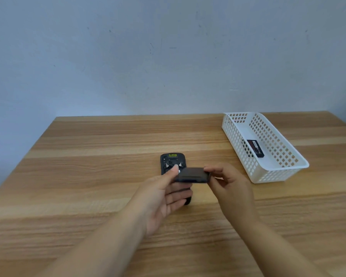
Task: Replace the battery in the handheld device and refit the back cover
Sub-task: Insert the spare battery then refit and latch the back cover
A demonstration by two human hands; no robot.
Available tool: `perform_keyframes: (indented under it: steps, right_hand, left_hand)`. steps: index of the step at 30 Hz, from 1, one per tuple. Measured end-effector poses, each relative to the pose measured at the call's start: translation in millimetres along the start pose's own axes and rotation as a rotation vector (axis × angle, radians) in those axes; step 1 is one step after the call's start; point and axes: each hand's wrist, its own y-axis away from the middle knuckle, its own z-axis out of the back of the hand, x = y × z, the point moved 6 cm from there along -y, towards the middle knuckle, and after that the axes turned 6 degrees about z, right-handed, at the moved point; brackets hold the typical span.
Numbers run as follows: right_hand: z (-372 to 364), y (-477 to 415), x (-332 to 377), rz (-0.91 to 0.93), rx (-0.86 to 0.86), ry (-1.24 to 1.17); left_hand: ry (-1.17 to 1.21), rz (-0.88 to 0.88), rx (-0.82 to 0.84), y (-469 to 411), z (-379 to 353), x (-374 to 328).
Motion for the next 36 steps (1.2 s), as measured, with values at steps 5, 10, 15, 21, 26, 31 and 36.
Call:
perform_keyframes:
  steps: [5, 10, 15, 21, 26, 31, 36]
  right_hand:
    - [-9, -8, -1, -0.039, 0.031, -0.143]
    - [-27, -10, -20, -0.405, 0.038, -0.522]
    - [-39, -14, -23, -0.507, 0.245, -0.568]
    - [-41, -23, -25, -0.399, 0.325, -0.331]
    - [-50, -30, -34, -0.298, 0.352, -0.222]
    - [-59, -29, -49, -0.233, 0.435, -0.108]
    - [-61, -29, -56, -0.212, 0.451, -0.098]
  left_hand:
    - [0.097, 0.011, 0.009, -3, 7, -5]
    - [0.164, -0.036, -0.035, -9, 16, -10]
    - [0.141, -0.106, -0.078, -19, 24, -12]
    - [-0.041, -0.210, -0.096, -29, 30, -18]
    - [-0.262, -0.302, -0.179, -39, 41, -16]
    - [-0.381, -0.347, -0.244, -44, 48, -10]
    - [-0.426, -0.369, -0.249, -49, 51, -7]
